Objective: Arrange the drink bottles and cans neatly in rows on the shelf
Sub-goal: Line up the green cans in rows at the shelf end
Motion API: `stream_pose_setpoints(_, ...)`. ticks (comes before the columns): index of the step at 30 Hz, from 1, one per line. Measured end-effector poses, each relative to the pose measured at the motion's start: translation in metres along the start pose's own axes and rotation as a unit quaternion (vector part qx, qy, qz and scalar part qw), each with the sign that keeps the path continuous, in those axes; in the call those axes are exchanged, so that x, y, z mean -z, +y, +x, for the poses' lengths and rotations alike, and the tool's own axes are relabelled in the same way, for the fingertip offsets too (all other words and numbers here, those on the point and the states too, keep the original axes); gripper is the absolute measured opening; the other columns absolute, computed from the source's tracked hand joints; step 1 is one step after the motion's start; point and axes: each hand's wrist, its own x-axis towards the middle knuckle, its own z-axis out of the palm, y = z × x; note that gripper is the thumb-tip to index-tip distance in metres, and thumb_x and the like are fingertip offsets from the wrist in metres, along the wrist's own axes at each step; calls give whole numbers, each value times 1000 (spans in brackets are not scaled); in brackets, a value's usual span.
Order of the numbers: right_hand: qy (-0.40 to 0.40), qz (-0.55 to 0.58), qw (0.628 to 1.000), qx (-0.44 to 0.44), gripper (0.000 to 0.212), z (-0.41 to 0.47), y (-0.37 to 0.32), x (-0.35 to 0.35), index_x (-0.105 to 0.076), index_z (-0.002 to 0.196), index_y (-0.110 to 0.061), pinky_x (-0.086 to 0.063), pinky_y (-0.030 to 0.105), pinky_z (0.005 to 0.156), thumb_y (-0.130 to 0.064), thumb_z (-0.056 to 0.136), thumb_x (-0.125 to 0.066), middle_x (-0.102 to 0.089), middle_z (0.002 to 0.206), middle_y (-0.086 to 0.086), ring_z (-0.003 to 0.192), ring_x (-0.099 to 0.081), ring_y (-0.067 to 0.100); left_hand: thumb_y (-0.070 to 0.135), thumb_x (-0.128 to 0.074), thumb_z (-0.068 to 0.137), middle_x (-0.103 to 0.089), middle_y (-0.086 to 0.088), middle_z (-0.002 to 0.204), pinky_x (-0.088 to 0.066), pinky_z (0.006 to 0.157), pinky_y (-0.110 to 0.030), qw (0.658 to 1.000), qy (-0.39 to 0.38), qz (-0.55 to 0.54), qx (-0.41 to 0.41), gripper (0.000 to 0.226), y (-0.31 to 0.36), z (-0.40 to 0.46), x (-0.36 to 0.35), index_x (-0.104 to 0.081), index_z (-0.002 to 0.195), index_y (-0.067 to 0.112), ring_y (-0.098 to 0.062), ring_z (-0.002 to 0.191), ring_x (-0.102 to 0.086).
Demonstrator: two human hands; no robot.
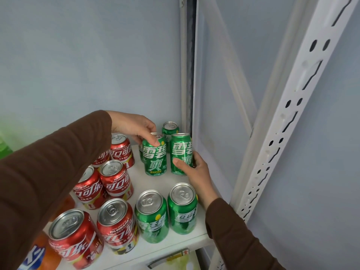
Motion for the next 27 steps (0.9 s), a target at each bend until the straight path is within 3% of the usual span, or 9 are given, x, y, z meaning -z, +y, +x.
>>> stream_pose_setpoints(4, -5, -19, 1000, 2, 47, 1, 1, 1, -65, 120, -26, -57, 19, 80, -12, 80, -86, -76, 112, -7, 98, -73, 5, 26, -77, 86, -73, -3, 98, -50, 63, -12, 999, -5, 33, 3, 39, 0, 3, -8, -62, 114, 4, -12, 82, -69)
stream_pose_setpoints(6, -14, -37, 999, 2, 52, 0, 2, 2, -63, 123, -24, -57, 19, 82, -12, 79, -87, -75, 115, -7, 101, -72, 5, 27, -79, 83, -73, -3, 98, -52, 69, -17, 999, -14, 48, -1, 39, -1, 5, -12, -62, 112, 6, -16, 87, -69)
stream_pose_setpoints(10, -29, -78, 996, -17, 62, -2, 7, 6, -59, 129, -18, -57, 37, 97, -13, 75, -90, -72, 121, 0, 112, -68, 18, 29, -82, 81, -73, -2, 101, -53, 74, -23, 995, -38, 94, -12, 37, -7, 4, -22, -61, 107, 12, -12, 85, -67)
stream_pose_setpoints(13, -43, -103, 993, -32, 62, -3, 9, 8, -60, 124, -17, -55, 45, 101, -11, 72, -91, -72, 120, 5, 114, -68, 25, 32, -83, 79, -73, -3, 103, -56, 80, -31, 989, -56, 136, -18, 42, -10, 1, -26, -60, 109, 13, -12, 84, -67)
stream_pose_setpoints(16, -62, -106, 991, -54, 65, -5, 10, 9, -59, 123, -15, -56, 42, 99, -10, 67, -92, -72, 120, 7, 115, -68, 28, 35, -85, 76, -71, -3, 105, -55, 80, -33, 983, -63, 169, -26, 46, -11, -2, -27, -60, 109, 16, -13, 85, -65)
stream_pose_setpoints(22, -102, -145, 982, -68, 59, -11, 6, 8, -57, 123, -22, -55, 43, 101, 0, 76, -85, -70, 118, 2, 116, -67, 28, 37, -87, 73, -68, 0, 103, -49, 73, -28, 978, -72, 190, -46, 47, -12, -3, -32, -57, 106, 23, -13, 85, -62)
stream_pose_setpoints(27, -111, -156, 979, -72, 77, -14, 2, 6, -58, 128, -24, -53, 44, 105, -26, 58, -91, -70, 127, 3, 121, -65, 26, 36, -87, 73, -66, -1, 108, -51, 78, -32, 975, -90, 196, -53, 49, -12, -3, -33, -54, 108, 25, -16, 91, -62)
